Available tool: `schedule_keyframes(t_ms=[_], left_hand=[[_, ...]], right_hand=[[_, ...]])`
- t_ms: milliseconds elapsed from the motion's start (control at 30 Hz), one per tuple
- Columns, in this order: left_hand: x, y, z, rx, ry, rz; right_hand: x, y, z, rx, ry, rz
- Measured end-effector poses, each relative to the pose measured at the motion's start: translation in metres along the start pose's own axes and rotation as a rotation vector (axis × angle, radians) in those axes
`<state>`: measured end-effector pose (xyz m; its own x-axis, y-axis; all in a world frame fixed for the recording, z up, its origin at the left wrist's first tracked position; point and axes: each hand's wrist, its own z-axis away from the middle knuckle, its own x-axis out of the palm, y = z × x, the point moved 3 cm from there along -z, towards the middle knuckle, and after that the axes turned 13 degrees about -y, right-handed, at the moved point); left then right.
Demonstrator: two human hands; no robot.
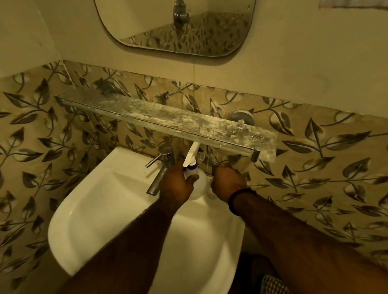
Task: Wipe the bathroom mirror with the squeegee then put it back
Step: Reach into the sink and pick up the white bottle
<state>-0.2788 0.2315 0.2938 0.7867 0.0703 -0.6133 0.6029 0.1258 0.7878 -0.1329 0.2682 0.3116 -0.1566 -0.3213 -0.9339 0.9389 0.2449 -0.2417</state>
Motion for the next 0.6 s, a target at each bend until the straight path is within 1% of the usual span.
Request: schedule_keyframes(t_ms=[167, 300, 500, 600], left_hand=[[0.004, -0.003, 0.000, -0.012, -0.002, 0.010], [0.009, -0.007, 0.002, -0.059, -0.011, -0.007], [0.015, -0.013, 0.004, -0.046, -0.004, -0.009], [0.019, -0.016, 0.002, -0.050, -0.064, -0.015]], right_hand=[[0.003, 0.002, 0.001, 0.001, 0.004, -0.050], [0.006, 0.004, 0.001, 0.003, 0.001, -0.094], [0.013, 0.009, 0.000, 0.007, -0.036, -0.121], [0.017, 0.010, 0.000, 0.001, -0.032, -0.147]])
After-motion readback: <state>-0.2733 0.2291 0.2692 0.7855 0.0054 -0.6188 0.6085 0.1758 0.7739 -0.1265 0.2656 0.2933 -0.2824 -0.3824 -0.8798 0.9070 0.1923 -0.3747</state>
